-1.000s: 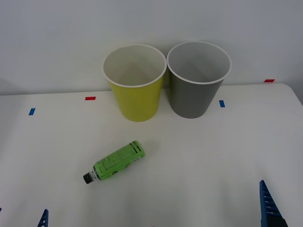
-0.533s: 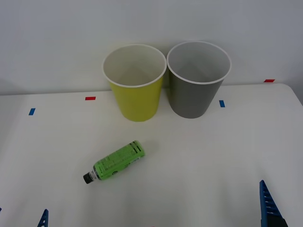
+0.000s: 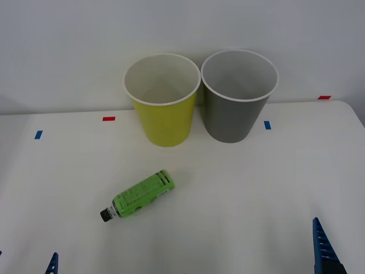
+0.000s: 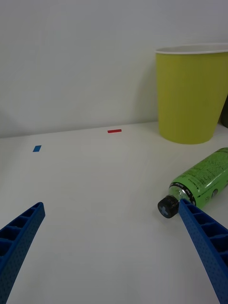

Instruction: Put cans in the gray bin and PET bottles in the light green bin.

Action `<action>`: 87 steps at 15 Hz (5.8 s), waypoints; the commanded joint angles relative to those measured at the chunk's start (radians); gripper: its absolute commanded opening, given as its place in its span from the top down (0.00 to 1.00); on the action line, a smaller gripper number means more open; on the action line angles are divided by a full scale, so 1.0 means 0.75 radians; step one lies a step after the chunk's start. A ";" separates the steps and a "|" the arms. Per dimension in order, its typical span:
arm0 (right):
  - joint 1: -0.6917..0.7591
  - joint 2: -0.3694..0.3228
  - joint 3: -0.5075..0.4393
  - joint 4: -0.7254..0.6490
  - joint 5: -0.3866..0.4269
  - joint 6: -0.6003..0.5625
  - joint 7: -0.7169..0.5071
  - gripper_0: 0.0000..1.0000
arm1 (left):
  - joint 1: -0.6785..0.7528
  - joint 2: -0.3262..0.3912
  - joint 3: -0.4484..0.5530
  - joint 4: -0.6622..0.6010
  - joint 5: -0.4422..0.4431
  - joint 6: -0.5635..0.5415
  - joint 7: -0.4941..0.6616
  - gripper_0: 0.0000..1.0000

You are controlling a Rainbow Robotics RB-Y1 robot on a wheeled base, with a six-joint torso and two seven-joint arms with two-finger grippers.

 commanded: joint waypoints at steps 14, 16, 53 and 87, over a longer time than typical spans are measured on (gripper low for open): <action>0.000 0.000 0.000 0.000 0.000 0.000 0.000 0.00 | 0.000 0.000 0.000 0.000 0.000 0.000 0.000 0.03; 0.000 0.000 0.000 0.000 0.000 0.000 0.000 0.00 | 0.000 0.000 0.000 0.000 0.000 0.000 0.000 0.03; 0.000 0.000 0.000 0.000 0.000 0.000 0.000 0.00 | -0.749 0.728 -0.258 0.053 0.133 0.522 0.037 0.02; 0.000 0.000 0.000 0.000 0.000 0.000 0.000 0.00 | -1.679 0.593 -0.382 -0.442 0.493 2.475 0.022 0.07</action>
